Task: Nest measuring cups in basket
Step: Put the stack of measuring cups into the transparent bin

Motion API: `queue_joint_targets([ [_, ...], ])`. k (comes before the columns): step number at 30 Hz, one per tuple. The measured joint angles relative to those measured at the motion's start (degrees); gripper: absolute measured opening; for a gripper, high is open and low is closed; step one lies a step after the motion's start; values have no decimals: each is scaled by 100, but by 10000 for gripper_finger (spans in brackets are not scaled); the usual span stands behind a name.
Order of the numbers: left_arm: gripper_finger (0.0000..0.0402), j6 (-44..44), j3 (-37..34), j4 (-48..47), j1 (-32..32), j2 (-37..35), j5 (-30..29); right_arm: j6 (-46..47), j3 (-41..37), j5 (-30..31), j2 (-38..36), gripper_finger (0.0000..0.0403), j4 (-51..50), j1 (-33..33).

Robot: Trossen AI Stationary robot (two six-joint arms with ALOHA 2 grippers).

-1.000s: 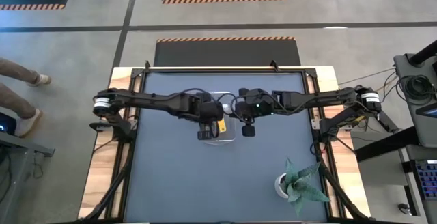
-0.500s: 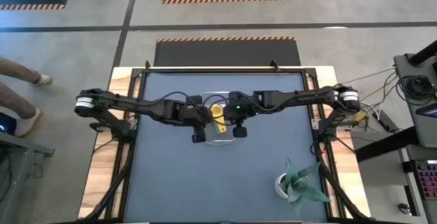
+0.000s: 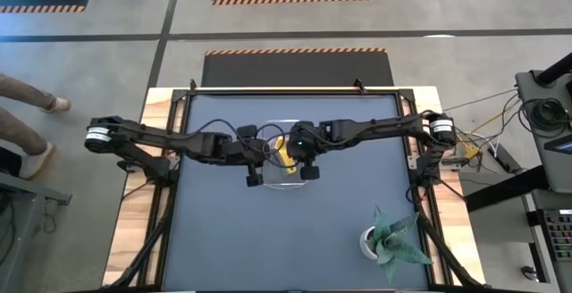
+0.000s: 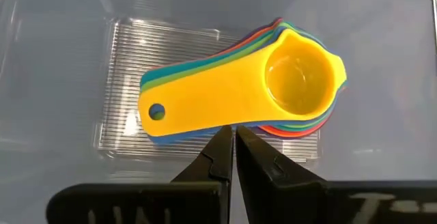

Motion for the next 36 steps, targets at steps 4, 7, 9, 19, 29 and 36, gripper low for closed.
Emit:
queue_joint_targets([
  [4,0,15,0,23,0,0,0,51,-2,-4,58,9,-1,-8],
  [7,0,20,0,23,0,0,-2,46,0,-2,137,9,1,-11],
  [9,0,20,0,25,0,0,-2,39,0,-2,187,9,40,-11],
  [19,0,18,0,32,0,0,-2,0,0,-2,339,9,158,-11],
  [29,0,22,-2,45,0,0,-2,62,0,-20,339,9,491,-11],
  [36,0,24,-2,47,-2,0,-2,12,295,-15,332,9,30,-11],
])
